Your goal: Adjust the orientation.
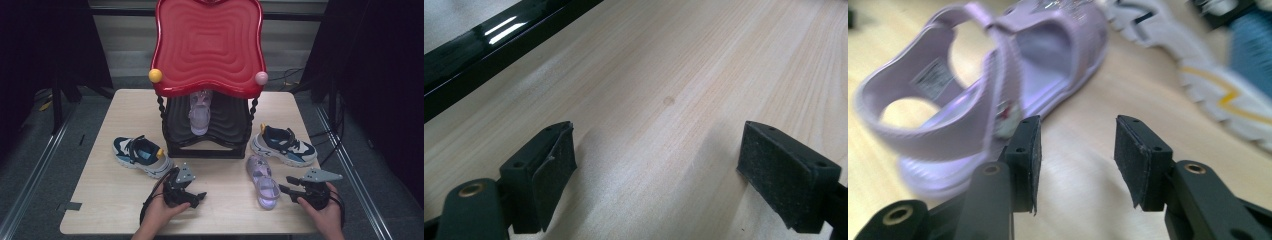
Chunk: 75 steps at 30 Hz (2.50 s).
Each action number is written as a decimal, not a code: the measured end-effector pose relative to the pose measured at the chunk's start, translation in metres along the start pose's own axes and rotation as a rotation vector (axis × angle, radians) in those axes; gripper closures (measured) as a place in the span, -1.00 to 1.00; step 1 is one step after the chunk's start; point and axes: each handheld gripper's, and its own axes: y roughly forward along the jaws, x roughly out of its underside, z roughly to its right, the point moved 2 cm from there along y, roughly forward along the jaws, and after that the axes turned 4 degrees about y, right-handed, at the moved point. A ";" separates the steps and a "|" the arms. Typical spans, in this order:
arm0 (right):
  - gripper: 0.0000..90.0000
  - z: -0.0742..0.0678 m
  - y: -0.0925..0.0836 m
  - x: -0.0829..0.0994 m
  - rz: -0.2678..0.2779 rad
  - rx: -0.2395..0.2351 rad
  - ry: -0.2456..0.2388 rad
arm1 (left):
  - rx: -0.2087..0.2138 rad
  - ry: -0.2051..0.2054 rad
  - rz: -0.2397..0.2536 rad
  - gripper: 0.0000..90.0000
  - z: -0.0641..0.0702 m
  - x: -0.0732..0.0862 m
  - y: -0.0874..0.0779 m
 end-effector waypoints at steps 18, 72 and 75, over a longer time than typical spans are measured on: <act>0.16 -0.020 -0.005 0.015 -0.031 -0.083 -0.019 | -0.003 -0.002 -0.001 -0.67 0.000 0.000 0.000; -0.26 -0.034 0.012 0.012 -0.051 -0.090 -0.042 | -0.001 -0.005 0.003 -0.67 0.000 0.000 0.001; -0.17 -0.026 0.006 0.016 -0.042 -0.075 -0.023 | -0.001 -0.005 0.003 -0.67 0.000 0.000 0.001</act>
